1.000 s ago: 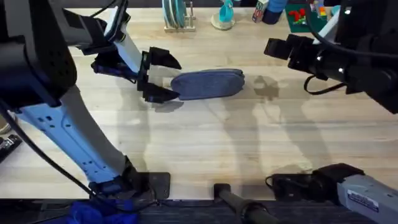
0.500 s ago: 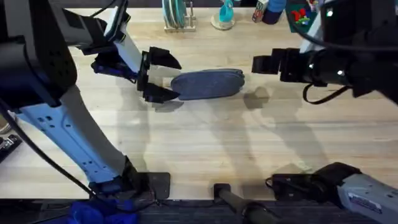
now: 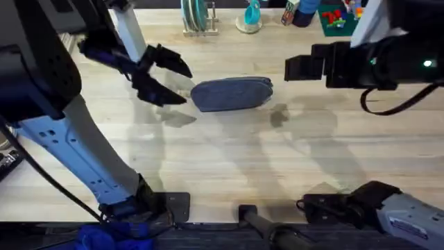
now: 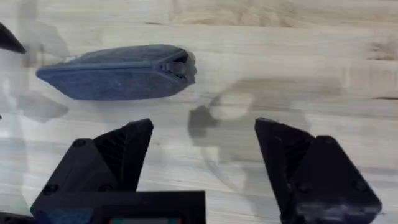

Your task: Unzip the bag, pick up the pens from the table one at a time and place them inside, then zip the bag closed.

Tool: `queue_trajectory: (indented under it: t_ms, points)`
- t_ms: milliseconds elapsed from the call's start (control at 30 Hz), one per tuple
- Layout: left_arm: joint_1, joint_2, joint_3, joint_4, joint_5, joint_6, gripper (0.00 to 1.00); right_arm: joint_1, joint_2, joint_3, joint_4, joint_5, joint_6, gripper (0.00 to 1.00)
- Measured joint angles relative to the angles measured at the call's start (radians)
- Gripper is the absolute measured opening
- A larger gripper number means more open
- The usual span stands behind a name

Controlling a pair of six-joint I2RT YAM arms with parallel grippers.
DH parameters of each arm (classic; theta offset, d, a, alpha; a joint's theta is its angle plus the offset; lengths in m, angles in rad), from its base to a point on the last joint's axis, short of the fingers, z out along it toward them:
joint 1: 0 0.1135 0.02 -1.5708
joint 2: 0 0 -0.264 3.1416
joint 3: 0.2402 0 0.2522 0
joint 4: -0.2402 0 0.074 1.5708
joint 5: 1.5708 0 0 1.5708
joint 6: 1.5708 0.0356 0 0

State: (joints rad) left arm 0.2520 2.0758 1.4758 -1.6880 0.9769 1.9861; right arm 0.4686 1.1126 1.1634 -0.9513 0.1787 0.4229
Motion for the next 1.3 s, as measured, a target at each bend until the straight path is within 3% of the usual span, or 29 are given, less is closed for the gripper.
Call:
queue_trajectory:
  t_ms: [167, 333, 633, 933, 1133, 1300]
  points:
    - [0.001, -0.001, 0.105, -0.003, -0.057, -0.135, 0.999, 0.000, 0.000, 0.035, -0.008, -0.003, 0.001, 0.995]
    - [0.001, -0.046, 0.122, -0.003, -0.077, -0.218, 0.999, 0.000, 0.000, 0.053, -0.019, -0.003, 0.002, 0.995]
    - [0.001, -0.357, 0.122, -0.007, -0.141, -0.405, 0.999, 0.009, 0.000, 0.071, -0.051, -0.034, -0.007, 0.996]
    - [0.001, -0.579, 0.122, -0.002, -0.235, -0.663, 0.999, 0.013, 0.000, 0.077, -0.148, -0.045, -0.019, 0.995]
    - [0.001, -0.703, 0.077, 0.050, -0.317, -0.876, 0.999, 0.013, 0.000, 0.100, -0.172, -0.045, -0.053, 0.996]
    - [0.001, -0.807, -0.043, 0.124, -0.356, -1.022, 0.999, 0.013, 0.000, 0.116, -0.173, -0.045, -0.080, 0.996]
